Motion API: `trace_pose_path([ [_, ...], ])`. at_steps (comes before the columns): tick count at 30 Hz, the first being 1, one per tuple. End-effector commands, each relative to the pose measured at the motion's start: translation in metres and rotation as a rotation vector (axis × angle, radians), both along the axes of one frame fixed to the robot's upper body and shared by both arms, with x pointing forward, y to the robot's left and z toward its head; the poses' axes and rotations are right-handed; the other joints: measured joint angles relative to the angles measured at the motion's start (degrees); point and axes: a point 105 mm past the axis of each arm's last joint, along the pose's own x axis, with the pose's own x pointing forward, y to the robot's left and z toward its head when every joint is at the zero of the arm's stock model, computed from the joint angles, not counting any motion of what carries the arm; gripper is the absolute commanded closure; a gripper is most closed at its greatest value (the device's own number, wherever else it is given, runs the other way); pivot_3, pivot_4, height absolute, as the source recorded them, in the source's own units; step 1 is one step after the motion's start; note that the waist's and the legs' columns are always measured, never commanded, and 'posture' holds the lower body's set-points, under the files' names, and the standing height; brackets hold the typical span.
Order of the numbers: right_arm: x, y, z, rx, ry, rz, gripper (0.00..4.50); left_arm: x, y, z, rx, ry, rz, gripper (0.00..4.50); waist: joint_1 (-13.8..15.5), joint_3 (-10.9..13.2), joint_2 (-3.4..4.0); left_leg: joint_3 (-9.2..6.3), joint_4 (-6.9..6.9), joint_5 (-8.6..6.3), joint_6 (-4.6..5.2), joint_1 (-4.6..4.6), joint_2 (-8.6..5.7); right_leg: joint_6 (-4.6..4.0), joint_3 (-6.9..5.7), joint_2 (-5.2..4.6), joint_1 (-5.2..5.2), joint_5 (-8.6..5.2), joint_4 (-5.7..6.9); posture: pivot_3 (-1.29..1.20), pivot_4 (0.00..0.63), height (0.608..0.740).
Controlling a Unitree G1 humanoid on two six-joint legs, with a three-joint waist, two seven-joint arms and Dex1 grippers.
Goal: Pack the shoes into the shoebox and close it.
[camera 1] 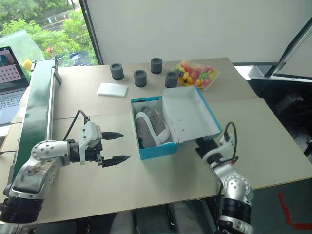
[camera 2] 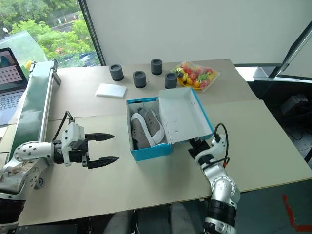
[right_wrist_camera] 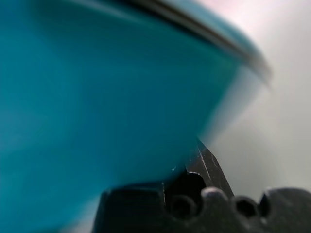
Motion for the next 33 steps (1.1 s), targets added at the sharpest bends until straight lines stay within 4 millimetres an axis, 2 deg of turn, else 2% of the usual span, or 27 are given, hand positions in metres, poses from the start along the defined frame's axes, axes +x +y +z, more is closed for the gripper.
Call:
trace_pose_path([
  [1,-0.010,0.014,0.054,0.035,-0.213,0.129,4.49,-0.005,-0.004,0.006,0.000,-0.029,-0.014,0.00,0.11,0.00,0.00,-0.01,0.00,-0.06,-0.02,-0.01,0.01,-0.06,-0.02,0.01,0.00,0.02,-0.01,0.00,0.150,0.740],
  [5,-0.025,0.035,0.093,0.004,-0.361,0.301,4.49,-0.008,-0.004,0.006,-0.006,-0.029,0.004,0.00,0.13,0.01,0.01,0.00,0.03,-0.15,-0.12,-0.09,-0.03,-0.13,0.00,-0.05,-0.01,0.06,-0.05,0.00,0.150,0.740],
  [8,-0.032,0.056,0.105,-0.089,-0.409,0.428,4.49,-0.009,0.000,0.009,-0.011,-0.035,0.033,0.00,0.10,0.02,0.02,0.01,0.13,-0.15,-0.12,-0.06,-0.03,0.04,-0.01,-0.04,0.03,-0.04,-0.02,0.00,0.150,0.740],
  [10,-0.040,0.079,0.106,-0.208,-0.435,0.553,4.49,-0.009,0.002,0.010,-0.017,-0.041,0.057,0.00,0.14,0.02,0.02,0.00,0.17,-0.15,-0.12,0.02,0.00,0.14,-0.03,0.00,0.09,-0.11,-0.01,0.00,0.150,0.740],
  [13,-0.043,0.113,0.093,-0.441,-0.441,0.700,4.49,-0.011,0.004,0.011,-0.022,-0.046,0.081,0.00,-0.02,0.02,0.02,0.01,0.21,-0.15,-0.12,0.02,0.02,0.16,0.00,0.03,0.09,-0.12,0.00,0.00,0.150,0.740],
  [15,-0.034,0.128,0.079,-0.579,-0.413,0.732,4.49,-0.013,0.003,0.012,-0.026,-0.046,0.089,0.00,-0.16,0.02,0.02,0.02,0.25,-0.15,-0.12,0.02,0.04,0.14,0.01,0.07,0.08,-0.11,-0.01,0.00,0.150,0.740],
  [17,-0.011,0.140,0.071,-0.675,-0.373,0.695,4.49,-0.015,0.003,0.012,-0.030,-0.048,0.097,0.00,-0.04,0.01,0.01,0.02,0.25,-0.15,-0.11,0.01,0.04,0.09,0.00,0.08,0.08,-0.08,0.00,0.00,0.150,0.740],
  [20,0.022,0.151,0.072,-0.709,-0.349,0.614,4.49,-0.015,0.003,0.012,-0.037,-0.051,0.114,0.00,0.12,0.01,0.00,0.02,0.32,-0.15,-0.11,-0.02,0.03,-0.09,0.00,0.07,0.07,0.04,0.02,0.00,0.150,0.740],
  [25,0.060,0.165,0.074,-0.741,-0.343,0.551,4.49,-0.019,0.001,0.012,-0.049,-0.056,0.140,0.00,0.62,0.01,-0.01,0.00,0.34,-0.18,-0.15,-0.13,0.02,-0.24,-0.05,0.06,0.00,0.14,0.02,0.00,0.150,0.740],
  [28,0.069,0.170,0.061,-0.805,-0.323,0.559,4.49,-0.020,0.001,0.012,-0.058,-0.059,0.163,0.00,0.67,0.00,-0.01,0.01,0.34,-0.20,-0.18,-0.15,0.04,-0.26,-0.05,0.06,-0.04,0.15,0.03,0.00,0.150,0.740],
  [31,0.065,0.176,0.036,-0.894,-0.298,0.624,4.49,-0.021,0.002,0.012,-0.062,-0.062,0.186,0.00,0.95,0.00,-0.01,0.01,0.34,-0.22,-0.21,-0.13,0.04,-0.27,-0.07,0.05,-0.03,0.15,0.08,0.00,0.150,0.740],
  [33,0.062,0.177,0.013,-0.969,-0.255,0.666,4.49,-0.022,0.003,0.012,-0.069,-0.066,0.212,0.00,1.02,0.00,-0.01,0.01,0.35,-0.22,-0.21,-0.13,0.03,-0.27,-0.06,0.04,-0.04,0.16,0.11,0.00,0.150,0.740],
])
